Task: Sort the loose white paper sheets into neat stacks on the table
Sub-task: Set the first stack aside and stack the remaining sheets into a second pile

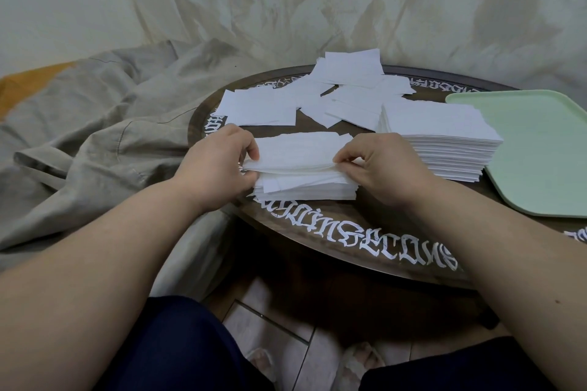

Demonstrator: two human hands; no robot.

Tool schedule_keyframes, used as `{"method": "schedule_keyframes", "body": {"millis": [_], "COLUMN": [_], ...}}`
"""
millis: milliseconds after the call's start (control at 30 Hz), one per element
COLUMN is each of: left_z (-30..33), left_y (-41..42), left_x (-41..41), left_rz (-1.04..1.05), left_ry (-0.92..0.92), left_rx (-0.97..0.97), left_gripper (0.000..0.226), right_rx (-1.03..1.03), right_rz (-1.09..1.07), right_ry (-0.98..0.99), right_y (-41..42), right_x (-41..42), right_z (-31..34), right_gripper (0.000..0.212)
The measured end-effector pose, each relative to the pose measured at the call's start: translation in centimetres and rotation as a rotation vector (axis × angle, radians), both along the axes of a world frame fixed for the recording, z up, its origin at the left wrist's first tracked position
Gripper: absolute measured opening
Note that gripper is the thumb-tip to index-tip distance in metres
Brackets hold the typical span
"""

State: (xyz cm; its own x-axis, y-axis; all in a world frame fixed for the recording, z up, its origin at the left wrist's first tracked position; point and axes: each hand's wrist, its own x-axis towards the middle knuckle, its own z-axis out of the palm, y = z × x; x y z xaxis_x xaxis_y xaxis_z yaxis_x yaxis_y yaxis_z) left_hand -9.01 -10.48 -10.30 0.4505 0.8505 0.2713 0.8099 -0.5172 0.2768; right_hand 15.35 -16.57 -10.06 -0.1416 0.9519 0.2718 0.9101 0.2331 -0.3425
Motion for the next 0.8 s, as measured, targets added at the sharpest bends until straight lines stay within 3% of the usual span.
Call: {"method": "schedule_keyframes", "body": {"millis": [200, 600, 800], "left_z": [0.10, -0.07, -0.03], "left_y": [-0.01, -0.36, -0.36], "left_x": [0.25, 0.38, 0.36], "left_rz": [0.033, 0.087, 0.079], "left_ry": [-0.037, -0.262, -0.313], "left_rx": [0.027, -0.113, -0.110], "left_gripper": [0.011, 0.020, 0.019], "right_rx": [-0.019, 0.021, 0.098], "right_rz": [-0.013, -0.042, -0.038], "right_ry": [-0.035, -0.019, -0.096], "right_y": [0.26, 0.42, 0.64], "right_x": [0.22, 0.00, 0.12], "right_z": [-0.48, 0.02, -0.41], "right_gripper": [0.018, 0.046, 0.029]}}
